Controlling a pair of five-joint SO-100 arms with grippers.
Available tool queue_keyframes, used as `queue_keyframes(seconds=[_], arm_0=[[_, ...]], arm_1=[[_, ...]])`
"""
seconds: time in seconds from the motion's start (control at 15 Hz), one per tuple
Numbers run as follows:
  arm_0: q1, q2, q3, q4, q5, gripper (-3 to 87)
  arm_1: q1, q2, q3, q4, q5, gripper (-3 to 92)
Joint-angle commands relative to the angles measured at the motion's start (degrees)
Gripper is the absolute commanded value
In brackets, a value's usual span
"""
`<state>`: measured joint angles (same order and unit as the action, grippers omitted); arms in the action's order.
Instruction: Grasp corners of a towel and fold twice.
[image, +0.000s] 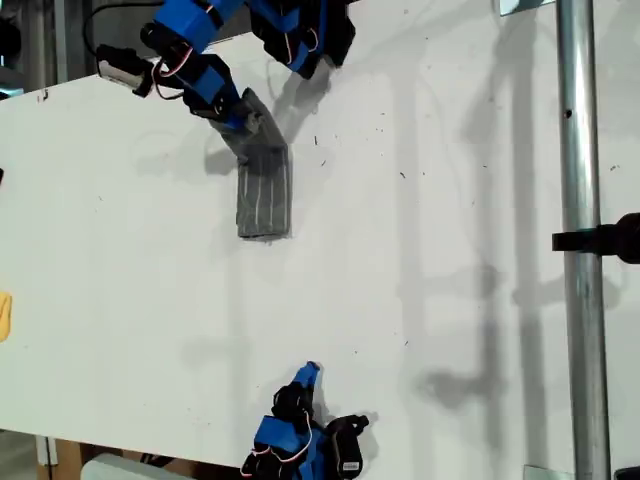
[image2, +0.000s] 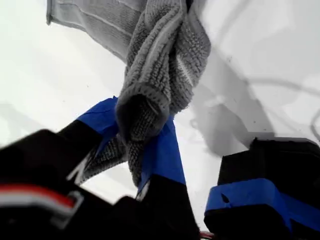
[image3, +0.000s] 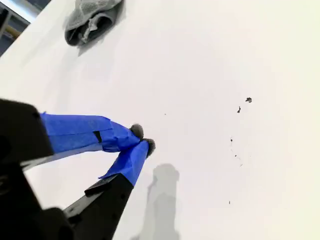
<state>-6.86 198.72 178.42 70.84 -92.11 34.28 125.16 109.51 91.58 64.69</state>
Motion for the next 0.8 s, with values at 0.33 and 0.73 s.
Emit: queue_keyframes(seconds=[0.33, 0.73], arm_0=[[-1.8, 0.3, 0.4, 3.0, -4.0, 1.2], [-1.9, 0.3, 0.4, 3.1, 23.9, 1.2]], arm_1=[[-11.0, -25.8, -27.6, -30.8, 1.1, 32.1], [-11.1, 33.6, 28.7, -30.0, 3.8, 13.6]])
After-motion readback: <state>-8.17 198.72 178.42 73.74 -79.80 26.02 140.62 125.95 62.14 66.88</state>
